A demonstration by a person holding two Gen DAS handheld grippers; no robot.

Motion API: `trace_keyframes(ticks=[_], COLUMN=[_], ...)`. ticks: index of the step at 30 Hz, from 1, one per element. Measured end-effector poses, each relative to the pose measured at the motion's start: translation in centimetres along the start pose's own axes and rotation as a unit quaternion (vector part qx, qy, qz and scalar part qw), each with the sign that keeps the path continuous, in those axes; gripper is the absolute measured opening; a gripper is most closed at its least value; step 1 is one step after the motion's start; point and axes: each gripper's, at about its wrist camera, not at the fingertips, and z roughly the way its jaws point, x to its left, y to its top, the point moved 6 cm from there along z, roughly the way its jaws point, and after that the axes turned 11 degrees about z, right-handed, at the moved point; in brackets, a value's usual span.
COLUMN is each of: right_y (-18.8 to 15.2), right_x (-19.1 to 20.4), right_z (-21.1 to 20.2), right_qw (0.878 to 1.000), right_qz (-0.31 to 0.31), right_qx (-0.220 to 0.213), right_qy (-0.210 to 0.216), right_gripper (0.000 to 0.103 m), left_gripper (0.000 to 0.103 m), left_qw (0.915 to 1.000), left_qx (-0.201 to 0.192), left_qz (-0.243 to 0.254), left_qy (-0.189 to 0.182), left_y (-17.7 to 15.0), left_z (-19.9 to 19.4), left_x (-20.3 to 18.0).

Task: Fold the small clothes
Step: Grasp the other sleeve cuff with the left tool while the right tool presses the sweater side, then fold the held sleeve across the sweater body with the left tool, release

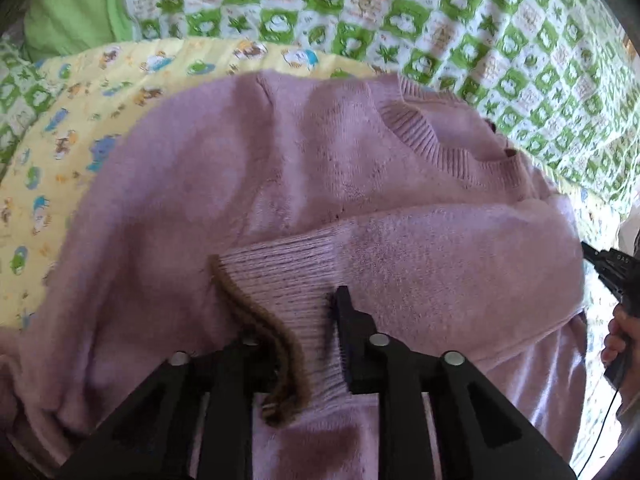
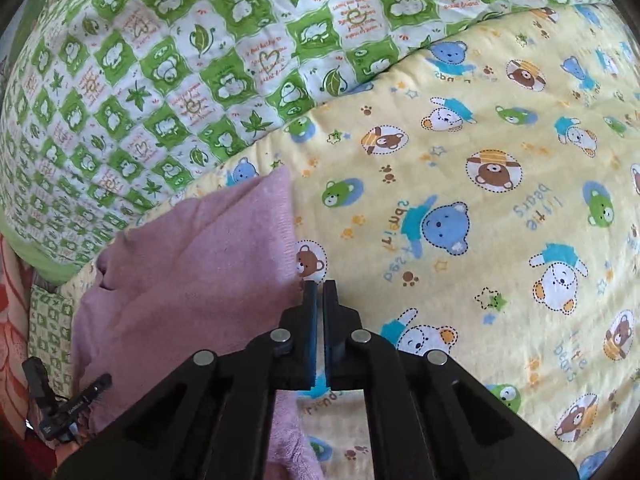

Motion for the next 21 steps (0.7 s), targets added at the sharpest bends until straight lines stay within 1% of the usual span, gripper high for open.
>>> trace_keyframes(ticks=[2,3,5,6,8,9,10,11,12,13,14,15,17,18,20,21], right_y=[-0.1,-0.1,-0.6,-1.0,-2.3,-3.0,-4.0,-4.9,-6.0,-7.2,-8.3,-9.8,-12.0,-13.3,-14.8,-15.6], right_x=[0.2,0.4,1.4,2.1,3.9,4.6,5.6,6.3,7.1,7.8,8.5,9.3,10.4,10.9,11.5,11.8], right_z=[-0.6,-1.0,-2.0,-2.6,-3.5,-3.9,-4.3,-4.7,-5.3,-6.1,-6.4,-6.8,-6.7,-6.8,-6.8,-6.7], right_qw=[1.0,1.0,1.0,1.0,0.999,0.999,0.998,0.998,0.997,0.996,0.995,0.993,0.991,0.99,0.989,0.988], right_qz=[0.009,0.011,0.011,0.006,-0.011,-0.019,-0.03,-0.04,-0.05,-0.061,-0.069,-0.077,-0.08,-0.083,-0.086,-0.087], right_qx=[0.002,0.001,-0.004,-0.005,-0.002,0.001,0.004,0.004,0.002,0.001,0.008,0.022,0.041,0.053,0.067,0.073], right_qy=[0.003,0.007,0.015,0.02,0.035,0.04,0.046,0.052,0.059,0.067,0.073,0.083,0.094,0.099,0.104,0.105], right_gripper=[0.003,0.004,0.004,0.005,0.014,0.03,0.052,0.06,0.064,0.064,0.064,0.064,0.064,0.064,0.064,0.064], left_gripper=[0.034,0.037,0.053,0.056,0.06,0.063,0.066,0.066,0.066,0.066,0.066,0.066,0.066,0.066,0.066,0.066], left_qw=[0.9999,0.9997,0.999,0.9982,0.9958,0.9937,0.9919,0.9895,0.986,0.9828,0.9775,0.9739,0.9656,0.9617,0.9585,0.9598], left_qx=[-0.007,-0.013,-0.018,-0.02,-0.028,-0.029,-0.028,-0.031,-0.036,-0.039,-0.038,-0.035,-0.028,-0.014,0.009,0.021], left_qz=[-0.01,-0.023,-0.041,-0.055,-0.086,-0.107,-0.122,-0.139,-0.159,-0.174,-0.196,-0.21,-0.242,-0.256,-0.266,-0.264], left_qy=[0.0,0.001,0.005,0.012,0.017,0.018,0.021,0.026,0.036,0.049,0.068,0.079,0.092,0.098,0.103,0.093], left_y=[-0.3,-0.8,-1.6,-2.4,-3.9,-4.9,-5.8,-7.1,-8.4,-9.4,-11.0,-11.9,-13.8,-14.6,-15.2,-15.0], left_z=[-1.3,-2.4,-3.9,-5.0,-7.0,-8.2,-9.1,-10.3,-11.6,-12.6,-13.7,-14.3,-15.0,-14.7,-13.9,-12.8], left_x=[0.2,0.7,1.1,1.7,2.7,3.4,4.0,4.8,5.7,6.5,7.6,8.2,10.0,11.1,12.4,12.7])
